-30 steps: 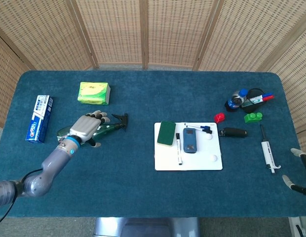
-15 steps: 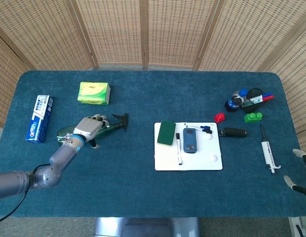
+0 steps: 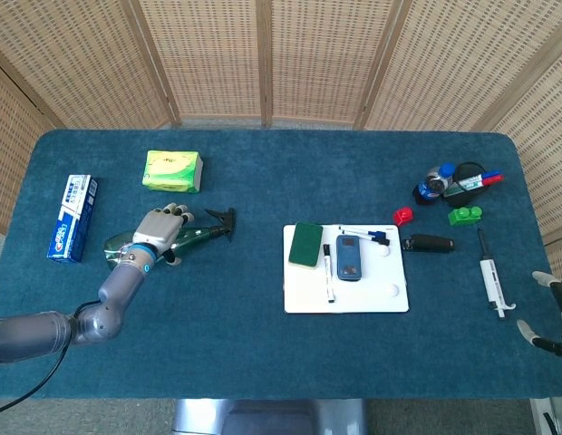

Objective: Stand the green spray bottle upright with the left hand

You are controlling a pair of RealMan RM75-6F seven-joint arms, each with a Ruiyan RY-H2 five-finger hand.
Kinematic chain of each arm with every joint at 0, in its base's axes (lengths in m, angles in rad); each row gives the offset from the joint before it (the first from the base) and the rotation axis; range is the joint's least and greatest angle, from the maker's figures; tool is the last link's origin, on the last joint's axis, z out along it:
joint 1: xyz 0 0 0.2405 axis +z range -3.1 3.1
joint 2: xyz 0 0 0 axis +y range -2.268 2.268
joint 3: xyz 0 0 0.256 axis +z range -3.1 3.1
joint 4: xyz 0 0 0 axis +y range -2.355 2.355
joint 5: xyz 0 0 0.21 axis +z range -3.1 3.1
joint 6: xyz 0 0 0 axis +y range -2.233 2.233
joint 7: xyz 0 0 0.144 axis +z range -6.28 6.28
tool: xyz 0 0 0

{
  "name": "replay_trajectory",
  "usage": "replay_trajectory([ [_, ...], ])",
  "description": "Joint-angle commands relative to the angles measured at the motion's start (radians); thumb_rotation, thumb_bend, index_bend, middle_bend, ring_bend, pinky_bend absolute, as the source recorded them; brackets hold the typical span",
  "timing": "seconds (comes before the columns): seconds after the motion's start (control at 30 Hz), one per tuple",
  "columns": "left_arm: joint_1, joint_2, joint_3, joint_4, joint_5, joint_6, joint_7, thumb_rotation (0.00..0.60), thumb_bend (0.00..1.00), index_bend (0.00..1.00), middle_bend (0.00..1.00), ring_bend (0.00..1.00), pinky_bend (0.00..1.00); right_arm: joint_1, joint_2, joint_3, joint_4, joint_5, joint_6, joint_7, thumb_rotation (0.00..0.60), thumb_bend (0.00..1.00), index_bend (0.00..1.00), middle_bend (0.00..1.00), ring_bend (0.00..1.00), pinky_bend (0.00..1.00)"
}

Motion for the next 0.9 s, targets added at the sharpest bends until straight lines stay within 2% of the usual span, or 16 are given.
replay_trajectory([
  [0.03, -0.003, -0.011, -0.003, 0.009, -0.01, -0.008, -0.007, 0.6, 0.24, 0.16, 0.07, 0.03, 0.22, -0.002, -0.001, 0.0, 0.002, 0.0, 0.002, 0.004, 0.6, 0.28, 0.22, 0.31, 0.12, 0.16],
  [0.33, -0.018, -0.05, 0.0, 0.048, -0.048, -0.008, 0.006, 0.6, 0.24, 0.17, 0.07, 0.04, 0.24, -0.008, -0.002, 0.001, 0.007, -0.001, 0.009, 0.029, 0.6, 0.28, 0.22, 0.31, 0.12, 0.16],
  [0.5, -0.037, -0.075, 0.006, 0.08, -0.072, -0.025, 0.024, 0.6, 0.24, 0.22, 0.1, 0.06, 0.25, -0.011, -0.003, 0.003, 0.009, -0.007, 0.017, 0.046, 0.6, 0.28, 0.22, 0.31, 0.12, 0.16],
  [0.67, -0.05, -0.083, 0.009, 0.097, -0.079, -0.035, 0.036, 0.6, 0.27, 0.32, 0.2, 0.16, 0.3, -0.017, -0.005, 0.006, 0.012, -0.012, 0.032, 0.062, 0.6, 0.28, 0.22, 0.31, 0.12, 0.16],
  [0.77, -0.054, -0.084, 0.006, 0.102, -0.079, -0.035, 0.035, 0.6, 0.3, 0.39, 0.31, 0.28, 0.35, -0.021, -0.005, 0.007, 0.012, -0.015, 0.041, 0.066, 0.6, 0.28, 0.22, 0.31, 0.12, 0.16],
  [0.9, -0.056, -0.089, 0.012, 0.11, -0.076, -0.036, 0.038, 0.6, 0.33, 0.43, 0.41, 0.37, 0.44, -0.025, -0.007, 0.01, 0.011, -0.017, 0.049, 0.077, 0.6, 0.28, 0.22, 0.31, 0.12, 0.16],
])
